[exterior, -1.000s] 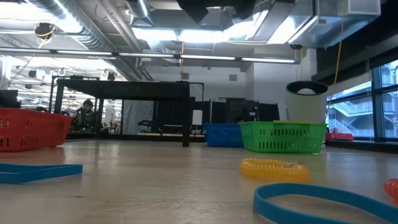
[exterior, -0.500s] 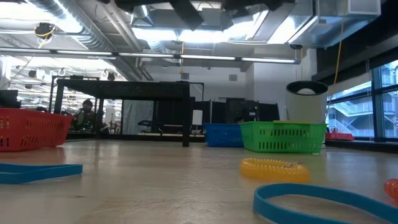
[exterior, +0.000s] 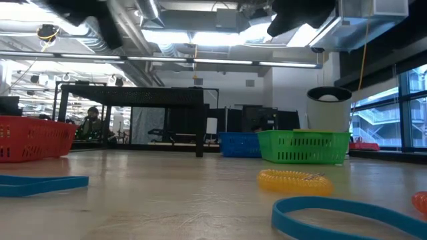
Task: Pick & Place Office Desk Supplies
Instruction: Put the black rubber band into the orange basket
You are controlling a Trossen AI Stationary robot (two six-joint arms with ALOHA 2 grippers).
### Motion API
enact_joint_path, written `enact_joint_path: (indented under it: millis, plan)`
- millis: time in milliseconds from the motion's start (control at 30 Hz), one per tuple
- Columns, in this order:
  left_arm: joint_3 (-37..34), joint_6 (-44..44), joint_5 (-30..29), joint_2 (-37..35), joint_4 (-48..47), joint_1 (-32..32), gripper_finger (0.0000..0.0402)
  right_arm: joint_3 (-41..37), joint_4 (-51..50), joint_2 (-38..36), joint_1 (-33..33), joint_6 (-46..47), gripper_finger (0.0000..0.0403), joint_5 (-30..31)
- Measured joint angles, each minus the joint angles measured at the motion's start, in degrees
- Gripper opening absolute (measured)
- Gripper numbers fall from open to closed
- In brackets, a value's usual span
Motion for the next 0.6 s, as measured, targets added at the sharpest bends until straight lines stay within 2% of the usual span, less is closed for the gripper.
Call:
enact_joint_path:
  millis: [133, 267, 433, 600]
  plan:
    - [0.0, -8.7, 4.5, -2.8, -12.5, -2.0, 0.0008, 0.0, 0.1, 0.2, 0.0, 0.0, 0.0212, -0.2]
    - [0.0, -22.6, 10.6, -3.2, -25.2, -3.2, 0.0008, 0.0, 0.3, 0.2, 0.0, 0.1, 0.021, -0.1]
    - [-0.4, -38.5, 10.6, -1.6, -40.7, -4.3, 0.0008, 0.0, 0.6, 0.2, -0.1, 0.1, 0.021, 0.0]
    - [-0.4, -49.6, 7.2, 0.4, -47.8, -4.3, 0.0009, 0.0, 0.7, 0.2, -0.2, 0.0, 0.021, 0.4]
